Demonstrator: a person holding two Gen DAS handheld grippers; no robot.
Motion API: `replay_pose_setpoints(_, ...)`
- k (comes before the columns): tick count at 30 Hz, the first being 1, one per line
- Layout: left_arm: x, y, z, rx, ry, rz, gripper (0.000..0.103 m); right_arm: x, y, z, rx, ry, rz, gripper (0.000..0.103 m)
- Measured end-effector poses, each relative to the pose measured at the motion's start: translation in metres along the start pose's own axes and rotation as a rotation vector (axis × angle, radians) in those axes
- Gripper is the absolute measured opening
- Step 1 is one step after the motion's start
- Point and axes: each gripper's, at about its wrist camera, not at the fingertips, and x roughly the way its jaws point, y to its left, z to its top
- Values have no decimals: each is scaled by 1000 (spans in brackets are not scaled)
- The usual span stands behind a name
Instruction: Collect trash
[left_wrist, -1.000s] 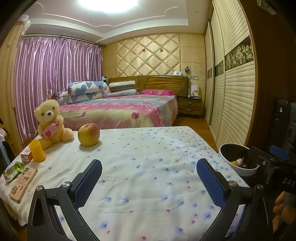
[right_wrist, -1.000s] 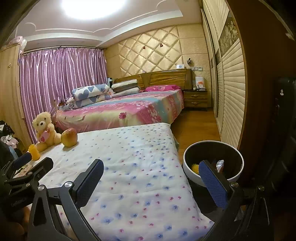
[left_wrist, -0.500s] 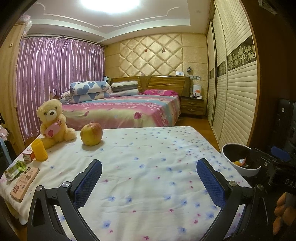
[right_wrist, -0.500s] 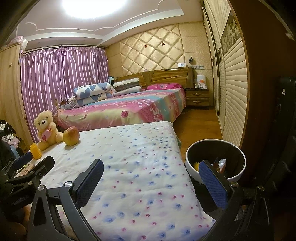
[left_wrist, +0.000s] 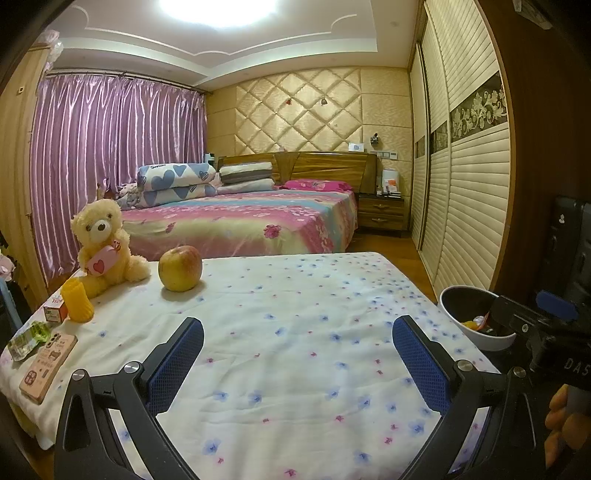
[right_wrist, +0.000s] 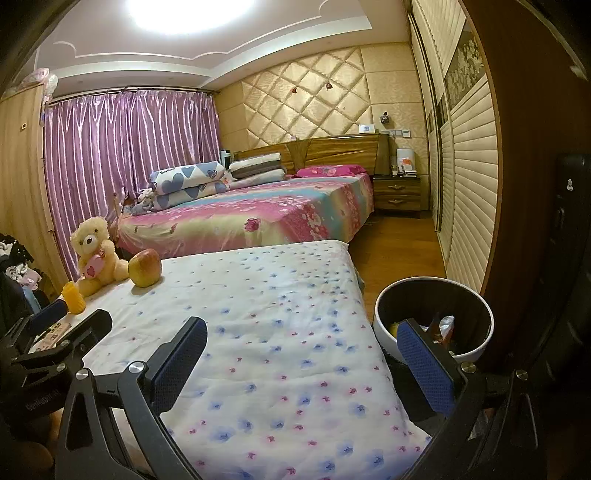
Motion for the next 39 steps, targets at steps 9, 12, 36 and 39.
replay_pose_setpoints(9,0,0,0,1,0,-1,103,0,0,0,0,-1,1,103)
replay_pose_setpoints(12,0,1,0,2,1,-3,103,0,0,0,0,-2,2,103)
replay_pose_setpoints(36,1,1,-1,9,3,-10,103,1,1,0,-1,-2,2,103)
replay_pose_setpoints(39,2,2,-1,10,4,-13,103,0,1,-1,-1,-2,2,103)
